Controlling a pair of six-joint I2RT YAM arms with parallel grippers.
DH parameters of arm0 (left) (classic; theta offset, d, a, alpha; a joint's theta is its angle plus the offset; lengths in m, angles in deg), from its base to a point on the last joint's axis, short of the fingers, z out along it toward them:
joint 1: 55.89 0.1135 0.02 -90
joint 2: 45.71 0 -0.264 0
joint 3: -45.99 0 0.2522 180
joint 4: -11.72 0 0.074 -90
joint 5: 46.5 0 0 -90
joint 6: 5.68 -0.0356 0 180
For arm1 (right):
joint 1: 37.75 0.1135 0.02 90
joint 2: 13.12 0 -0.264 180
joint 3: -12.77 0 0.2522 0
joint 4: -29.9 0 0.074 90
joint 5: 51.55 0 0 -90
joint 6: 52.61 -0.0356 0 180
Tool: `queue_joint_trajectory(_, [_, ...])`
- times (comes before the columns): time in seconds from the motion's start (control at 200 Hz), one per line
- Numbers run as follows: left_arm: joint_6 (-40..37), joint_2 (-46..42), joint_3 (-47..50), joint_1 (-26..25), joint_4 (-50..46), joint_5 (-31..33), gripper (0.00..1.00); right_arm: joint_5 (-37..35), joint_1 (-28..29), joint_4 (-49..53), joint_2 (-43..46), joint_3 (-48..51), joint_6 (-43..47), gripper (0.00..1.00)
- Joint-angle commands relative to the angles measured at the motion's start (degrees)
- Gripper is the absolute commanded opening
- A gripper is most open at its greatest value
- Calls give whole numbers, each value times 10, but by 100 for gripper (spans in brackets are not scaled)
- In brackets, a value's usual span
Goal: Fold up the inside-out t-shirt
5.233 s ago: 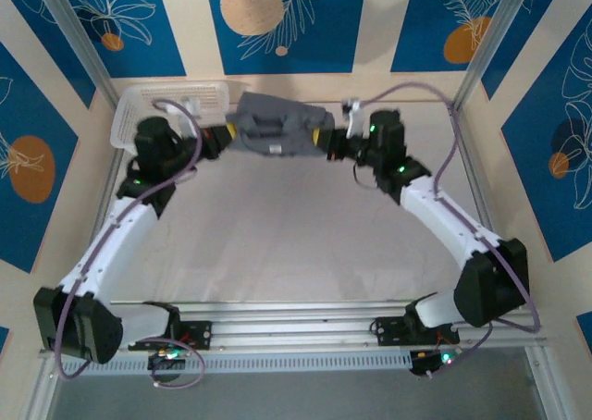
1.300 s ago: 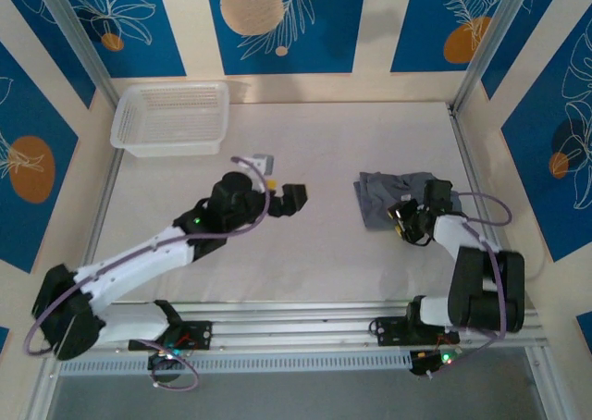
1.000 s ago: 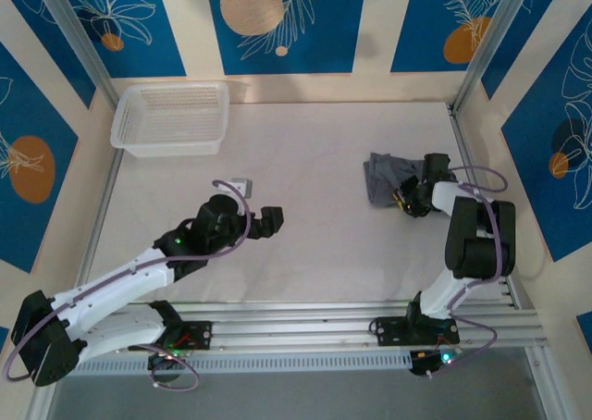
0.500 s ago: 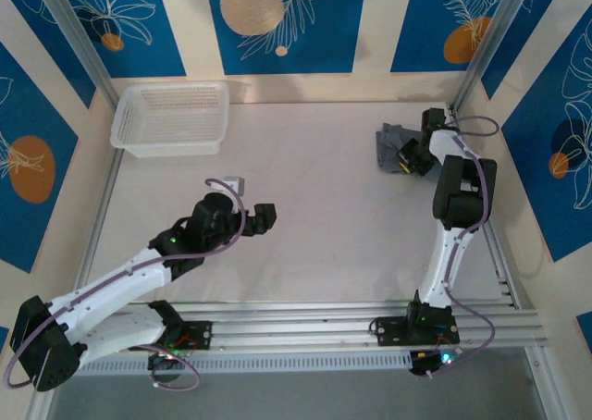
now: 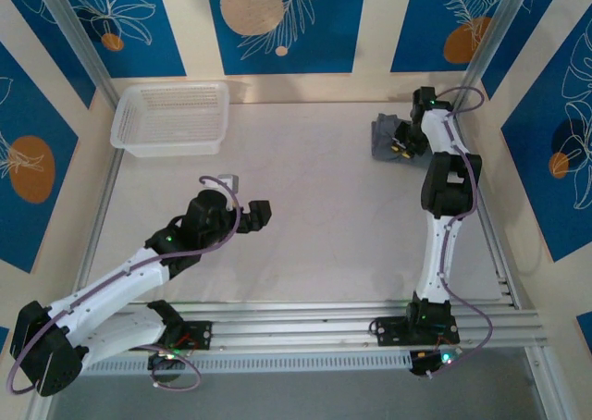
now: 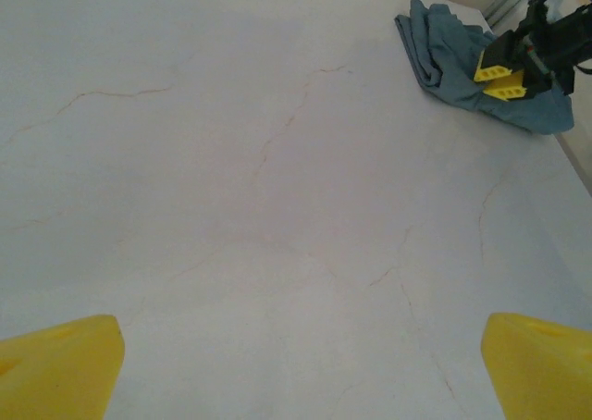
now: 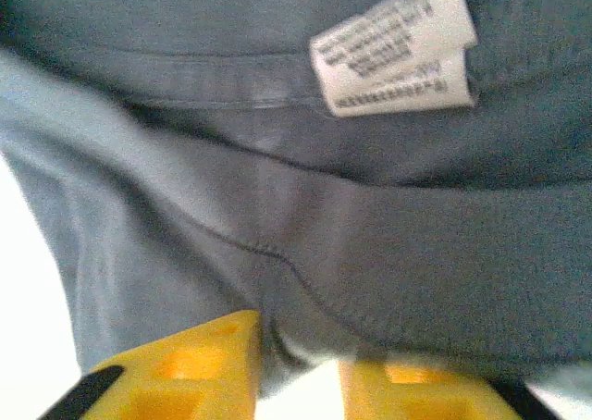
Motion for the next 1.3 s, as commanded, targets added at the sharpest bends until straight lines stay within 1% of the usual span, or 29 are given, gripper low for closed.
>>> queue_joint_trajectory(0.0, [-7, -8, 7, 7, -3, -9, 99, 1, 6, 18, 64, 30, -6, 33])
queue_joint_trajectory(0.085, [-6, -11, 7, 8, -1, -11, 99, -7, -1, -50, 138, 148, -48, 33])
queue_joint_trajectory(0.18, [-7, -13, 7, 8, 1, -15, 99, -58, -17, -110, 199, 260, -107, 34])
queue_joint_trajectory(0.265, [-14, -10, 3, 10, -1, -18, 99, -89, -32, -120, 212, 299, -148, 34])
queue_joint_trajectory(0.35, [-20, -8, 0, 10, -6, -19, 99, -129, -35, -104, 191, 284, -176, 35])
queue_joint_trajectory(0.46, [-20, -10, 1, 11, -4, -19, 99, -169, -26, -47, 133, 204, -207, 34])
queue_joint_trajectory(0.545, [-20, -13, 3, 11, -8, -15, 99, -231, -9, 21, 80, 118, -236, 34])
queue_joint_trajectory(0.595, [-21, -18, 6, 12, -14, -9, 99, -269, 2, 45, 56, 83, -255, 34])
queue_joint_trajectory(0.695, [-25, -31, 11, 15, -26, 1, 99, -300, 13, 79, 13, 28, -285, 33])
queue_joint_trajectory(0.79, [-34, -42, 10, 23, -40, 6, 99, -287, 9, 105, -21, -26, -291, 33])
queue_joint_trajectory(0.895, [-40, -51, 13, 37, -45, 2, 99, -270, 8, 88, -42, -60, -252, 33])
queue_joint_trajectory(0.975, [-40, -49, 15, 51, -43, -7, 99, -245, 4, 96, -72, -108, -232, 33])
queue_joint_trajectory(1.03, [-41, -46, 15, 60, -40, -15, 99, -231, 0, 115, -99, -155, -227, 33])
queue_joint_trajectory(1.155, [-38, -37, 12, 73, -40, -21, 99, -226, -1, 152, -170, -276, -201, 33])
queue_joint_trajectory(1.22, [-38, -38, 13, 76, -38, -20, 99, -230, -2, 171, -211, -354, -188, 33])
queue_joint_trajectory(1.295, [-39, -38, 12, 80, -38, -18, 99, -217, -5, 198, -261, -453, -187, 33])
